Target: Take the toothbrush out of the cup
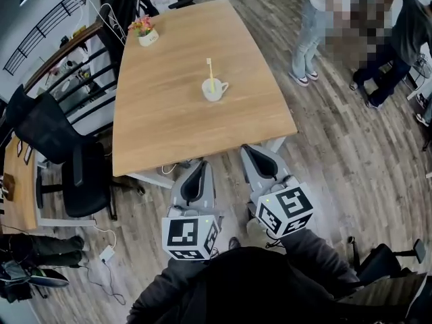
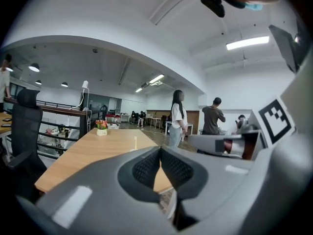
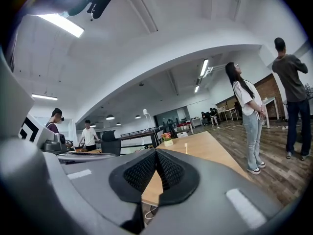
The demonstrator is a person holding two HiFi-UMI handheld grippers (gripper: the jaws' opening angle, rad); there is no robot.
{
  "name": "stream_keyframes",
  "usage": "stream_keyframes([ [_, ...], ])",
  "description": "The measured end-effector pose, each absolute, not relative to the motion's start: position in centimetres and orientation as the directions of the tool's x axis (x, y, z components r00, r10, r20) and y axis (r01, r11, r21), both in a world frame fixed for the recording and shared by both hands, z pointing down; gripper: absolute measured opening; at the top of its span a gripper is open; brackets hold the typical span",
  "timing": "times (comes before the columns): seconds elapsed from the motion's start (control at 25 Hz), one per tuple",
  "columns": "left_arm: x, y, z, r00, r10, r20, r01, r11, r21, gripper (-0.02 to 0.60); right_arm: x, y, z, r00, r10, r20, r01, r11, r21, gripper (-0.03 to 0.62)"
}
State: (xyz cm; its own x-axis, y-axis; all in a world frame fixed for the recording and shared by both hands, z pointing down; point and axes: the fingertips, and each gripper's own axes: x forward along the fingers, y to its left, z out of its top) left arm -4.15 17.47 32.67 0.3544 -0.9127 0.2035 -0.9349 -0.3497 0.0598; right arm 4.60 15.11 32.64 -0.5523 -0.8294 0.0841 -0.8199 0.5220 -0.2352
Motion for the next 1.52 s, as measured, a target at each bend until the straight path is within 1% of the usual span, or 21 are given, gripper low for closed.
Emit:
stream_keyframes([
  [0.36, 2.5, 10.3, 32.1, 0.339, -0.914, 0.225, -0.938, -0.348, -0.001, 0.008, 10.7, 7.6, 32.5, -0.572, -0.818, 0.054, -0.795, 0.537, -0.281, 0.002],
  [0.6, 4.4, 7.8, 31.8, 0.306, -0.921, 0.239, -0.941, -0.331, -0.067, 0.008, 12.0, 4.4, 32.8, -0.604, -0.797, 0.030, -0.760, 0.564, -0.323, 0.002],
  [0.8, 3.9, 6.3, 32.3, 0.266, -0.929, 0.256, -0.954, -0.292, -0.069, 0.008, 11.6, 2.4, 33.6, -0.629, -0.776, 0.036, -0.737, 0.582, -0.343, 0.002],
  [1.04, 1.4, 3.7, 33.1, 0.234, -0.939, 0.253, -0.966, -0.253, -0.044, 0.008, 9.3, -0.5, 34.3, -0.653, -0.755, 0.053, -0.725, 0.603, -0.333, 0.002],
  [1.28, -1.3, -0.6, 33.2, 0.233, -0.944, 0.232, -0.970, -0.242, -0.014, 0.009, 6.8, -4.7, 34.3, -0.654, -0.753, 0.072, -0.732, 0.606, -0.310, 0.002],
  [1.52, -4.4, -6.0, 33.9, 0.261, -0.938, 0.229, -0.965, -0.261, 0.029, 0.008, 3.6, -9.6, 35.1, -0.640, -0.761, 0.105, -0.751, 0.591, -0.295, 0.002],
])
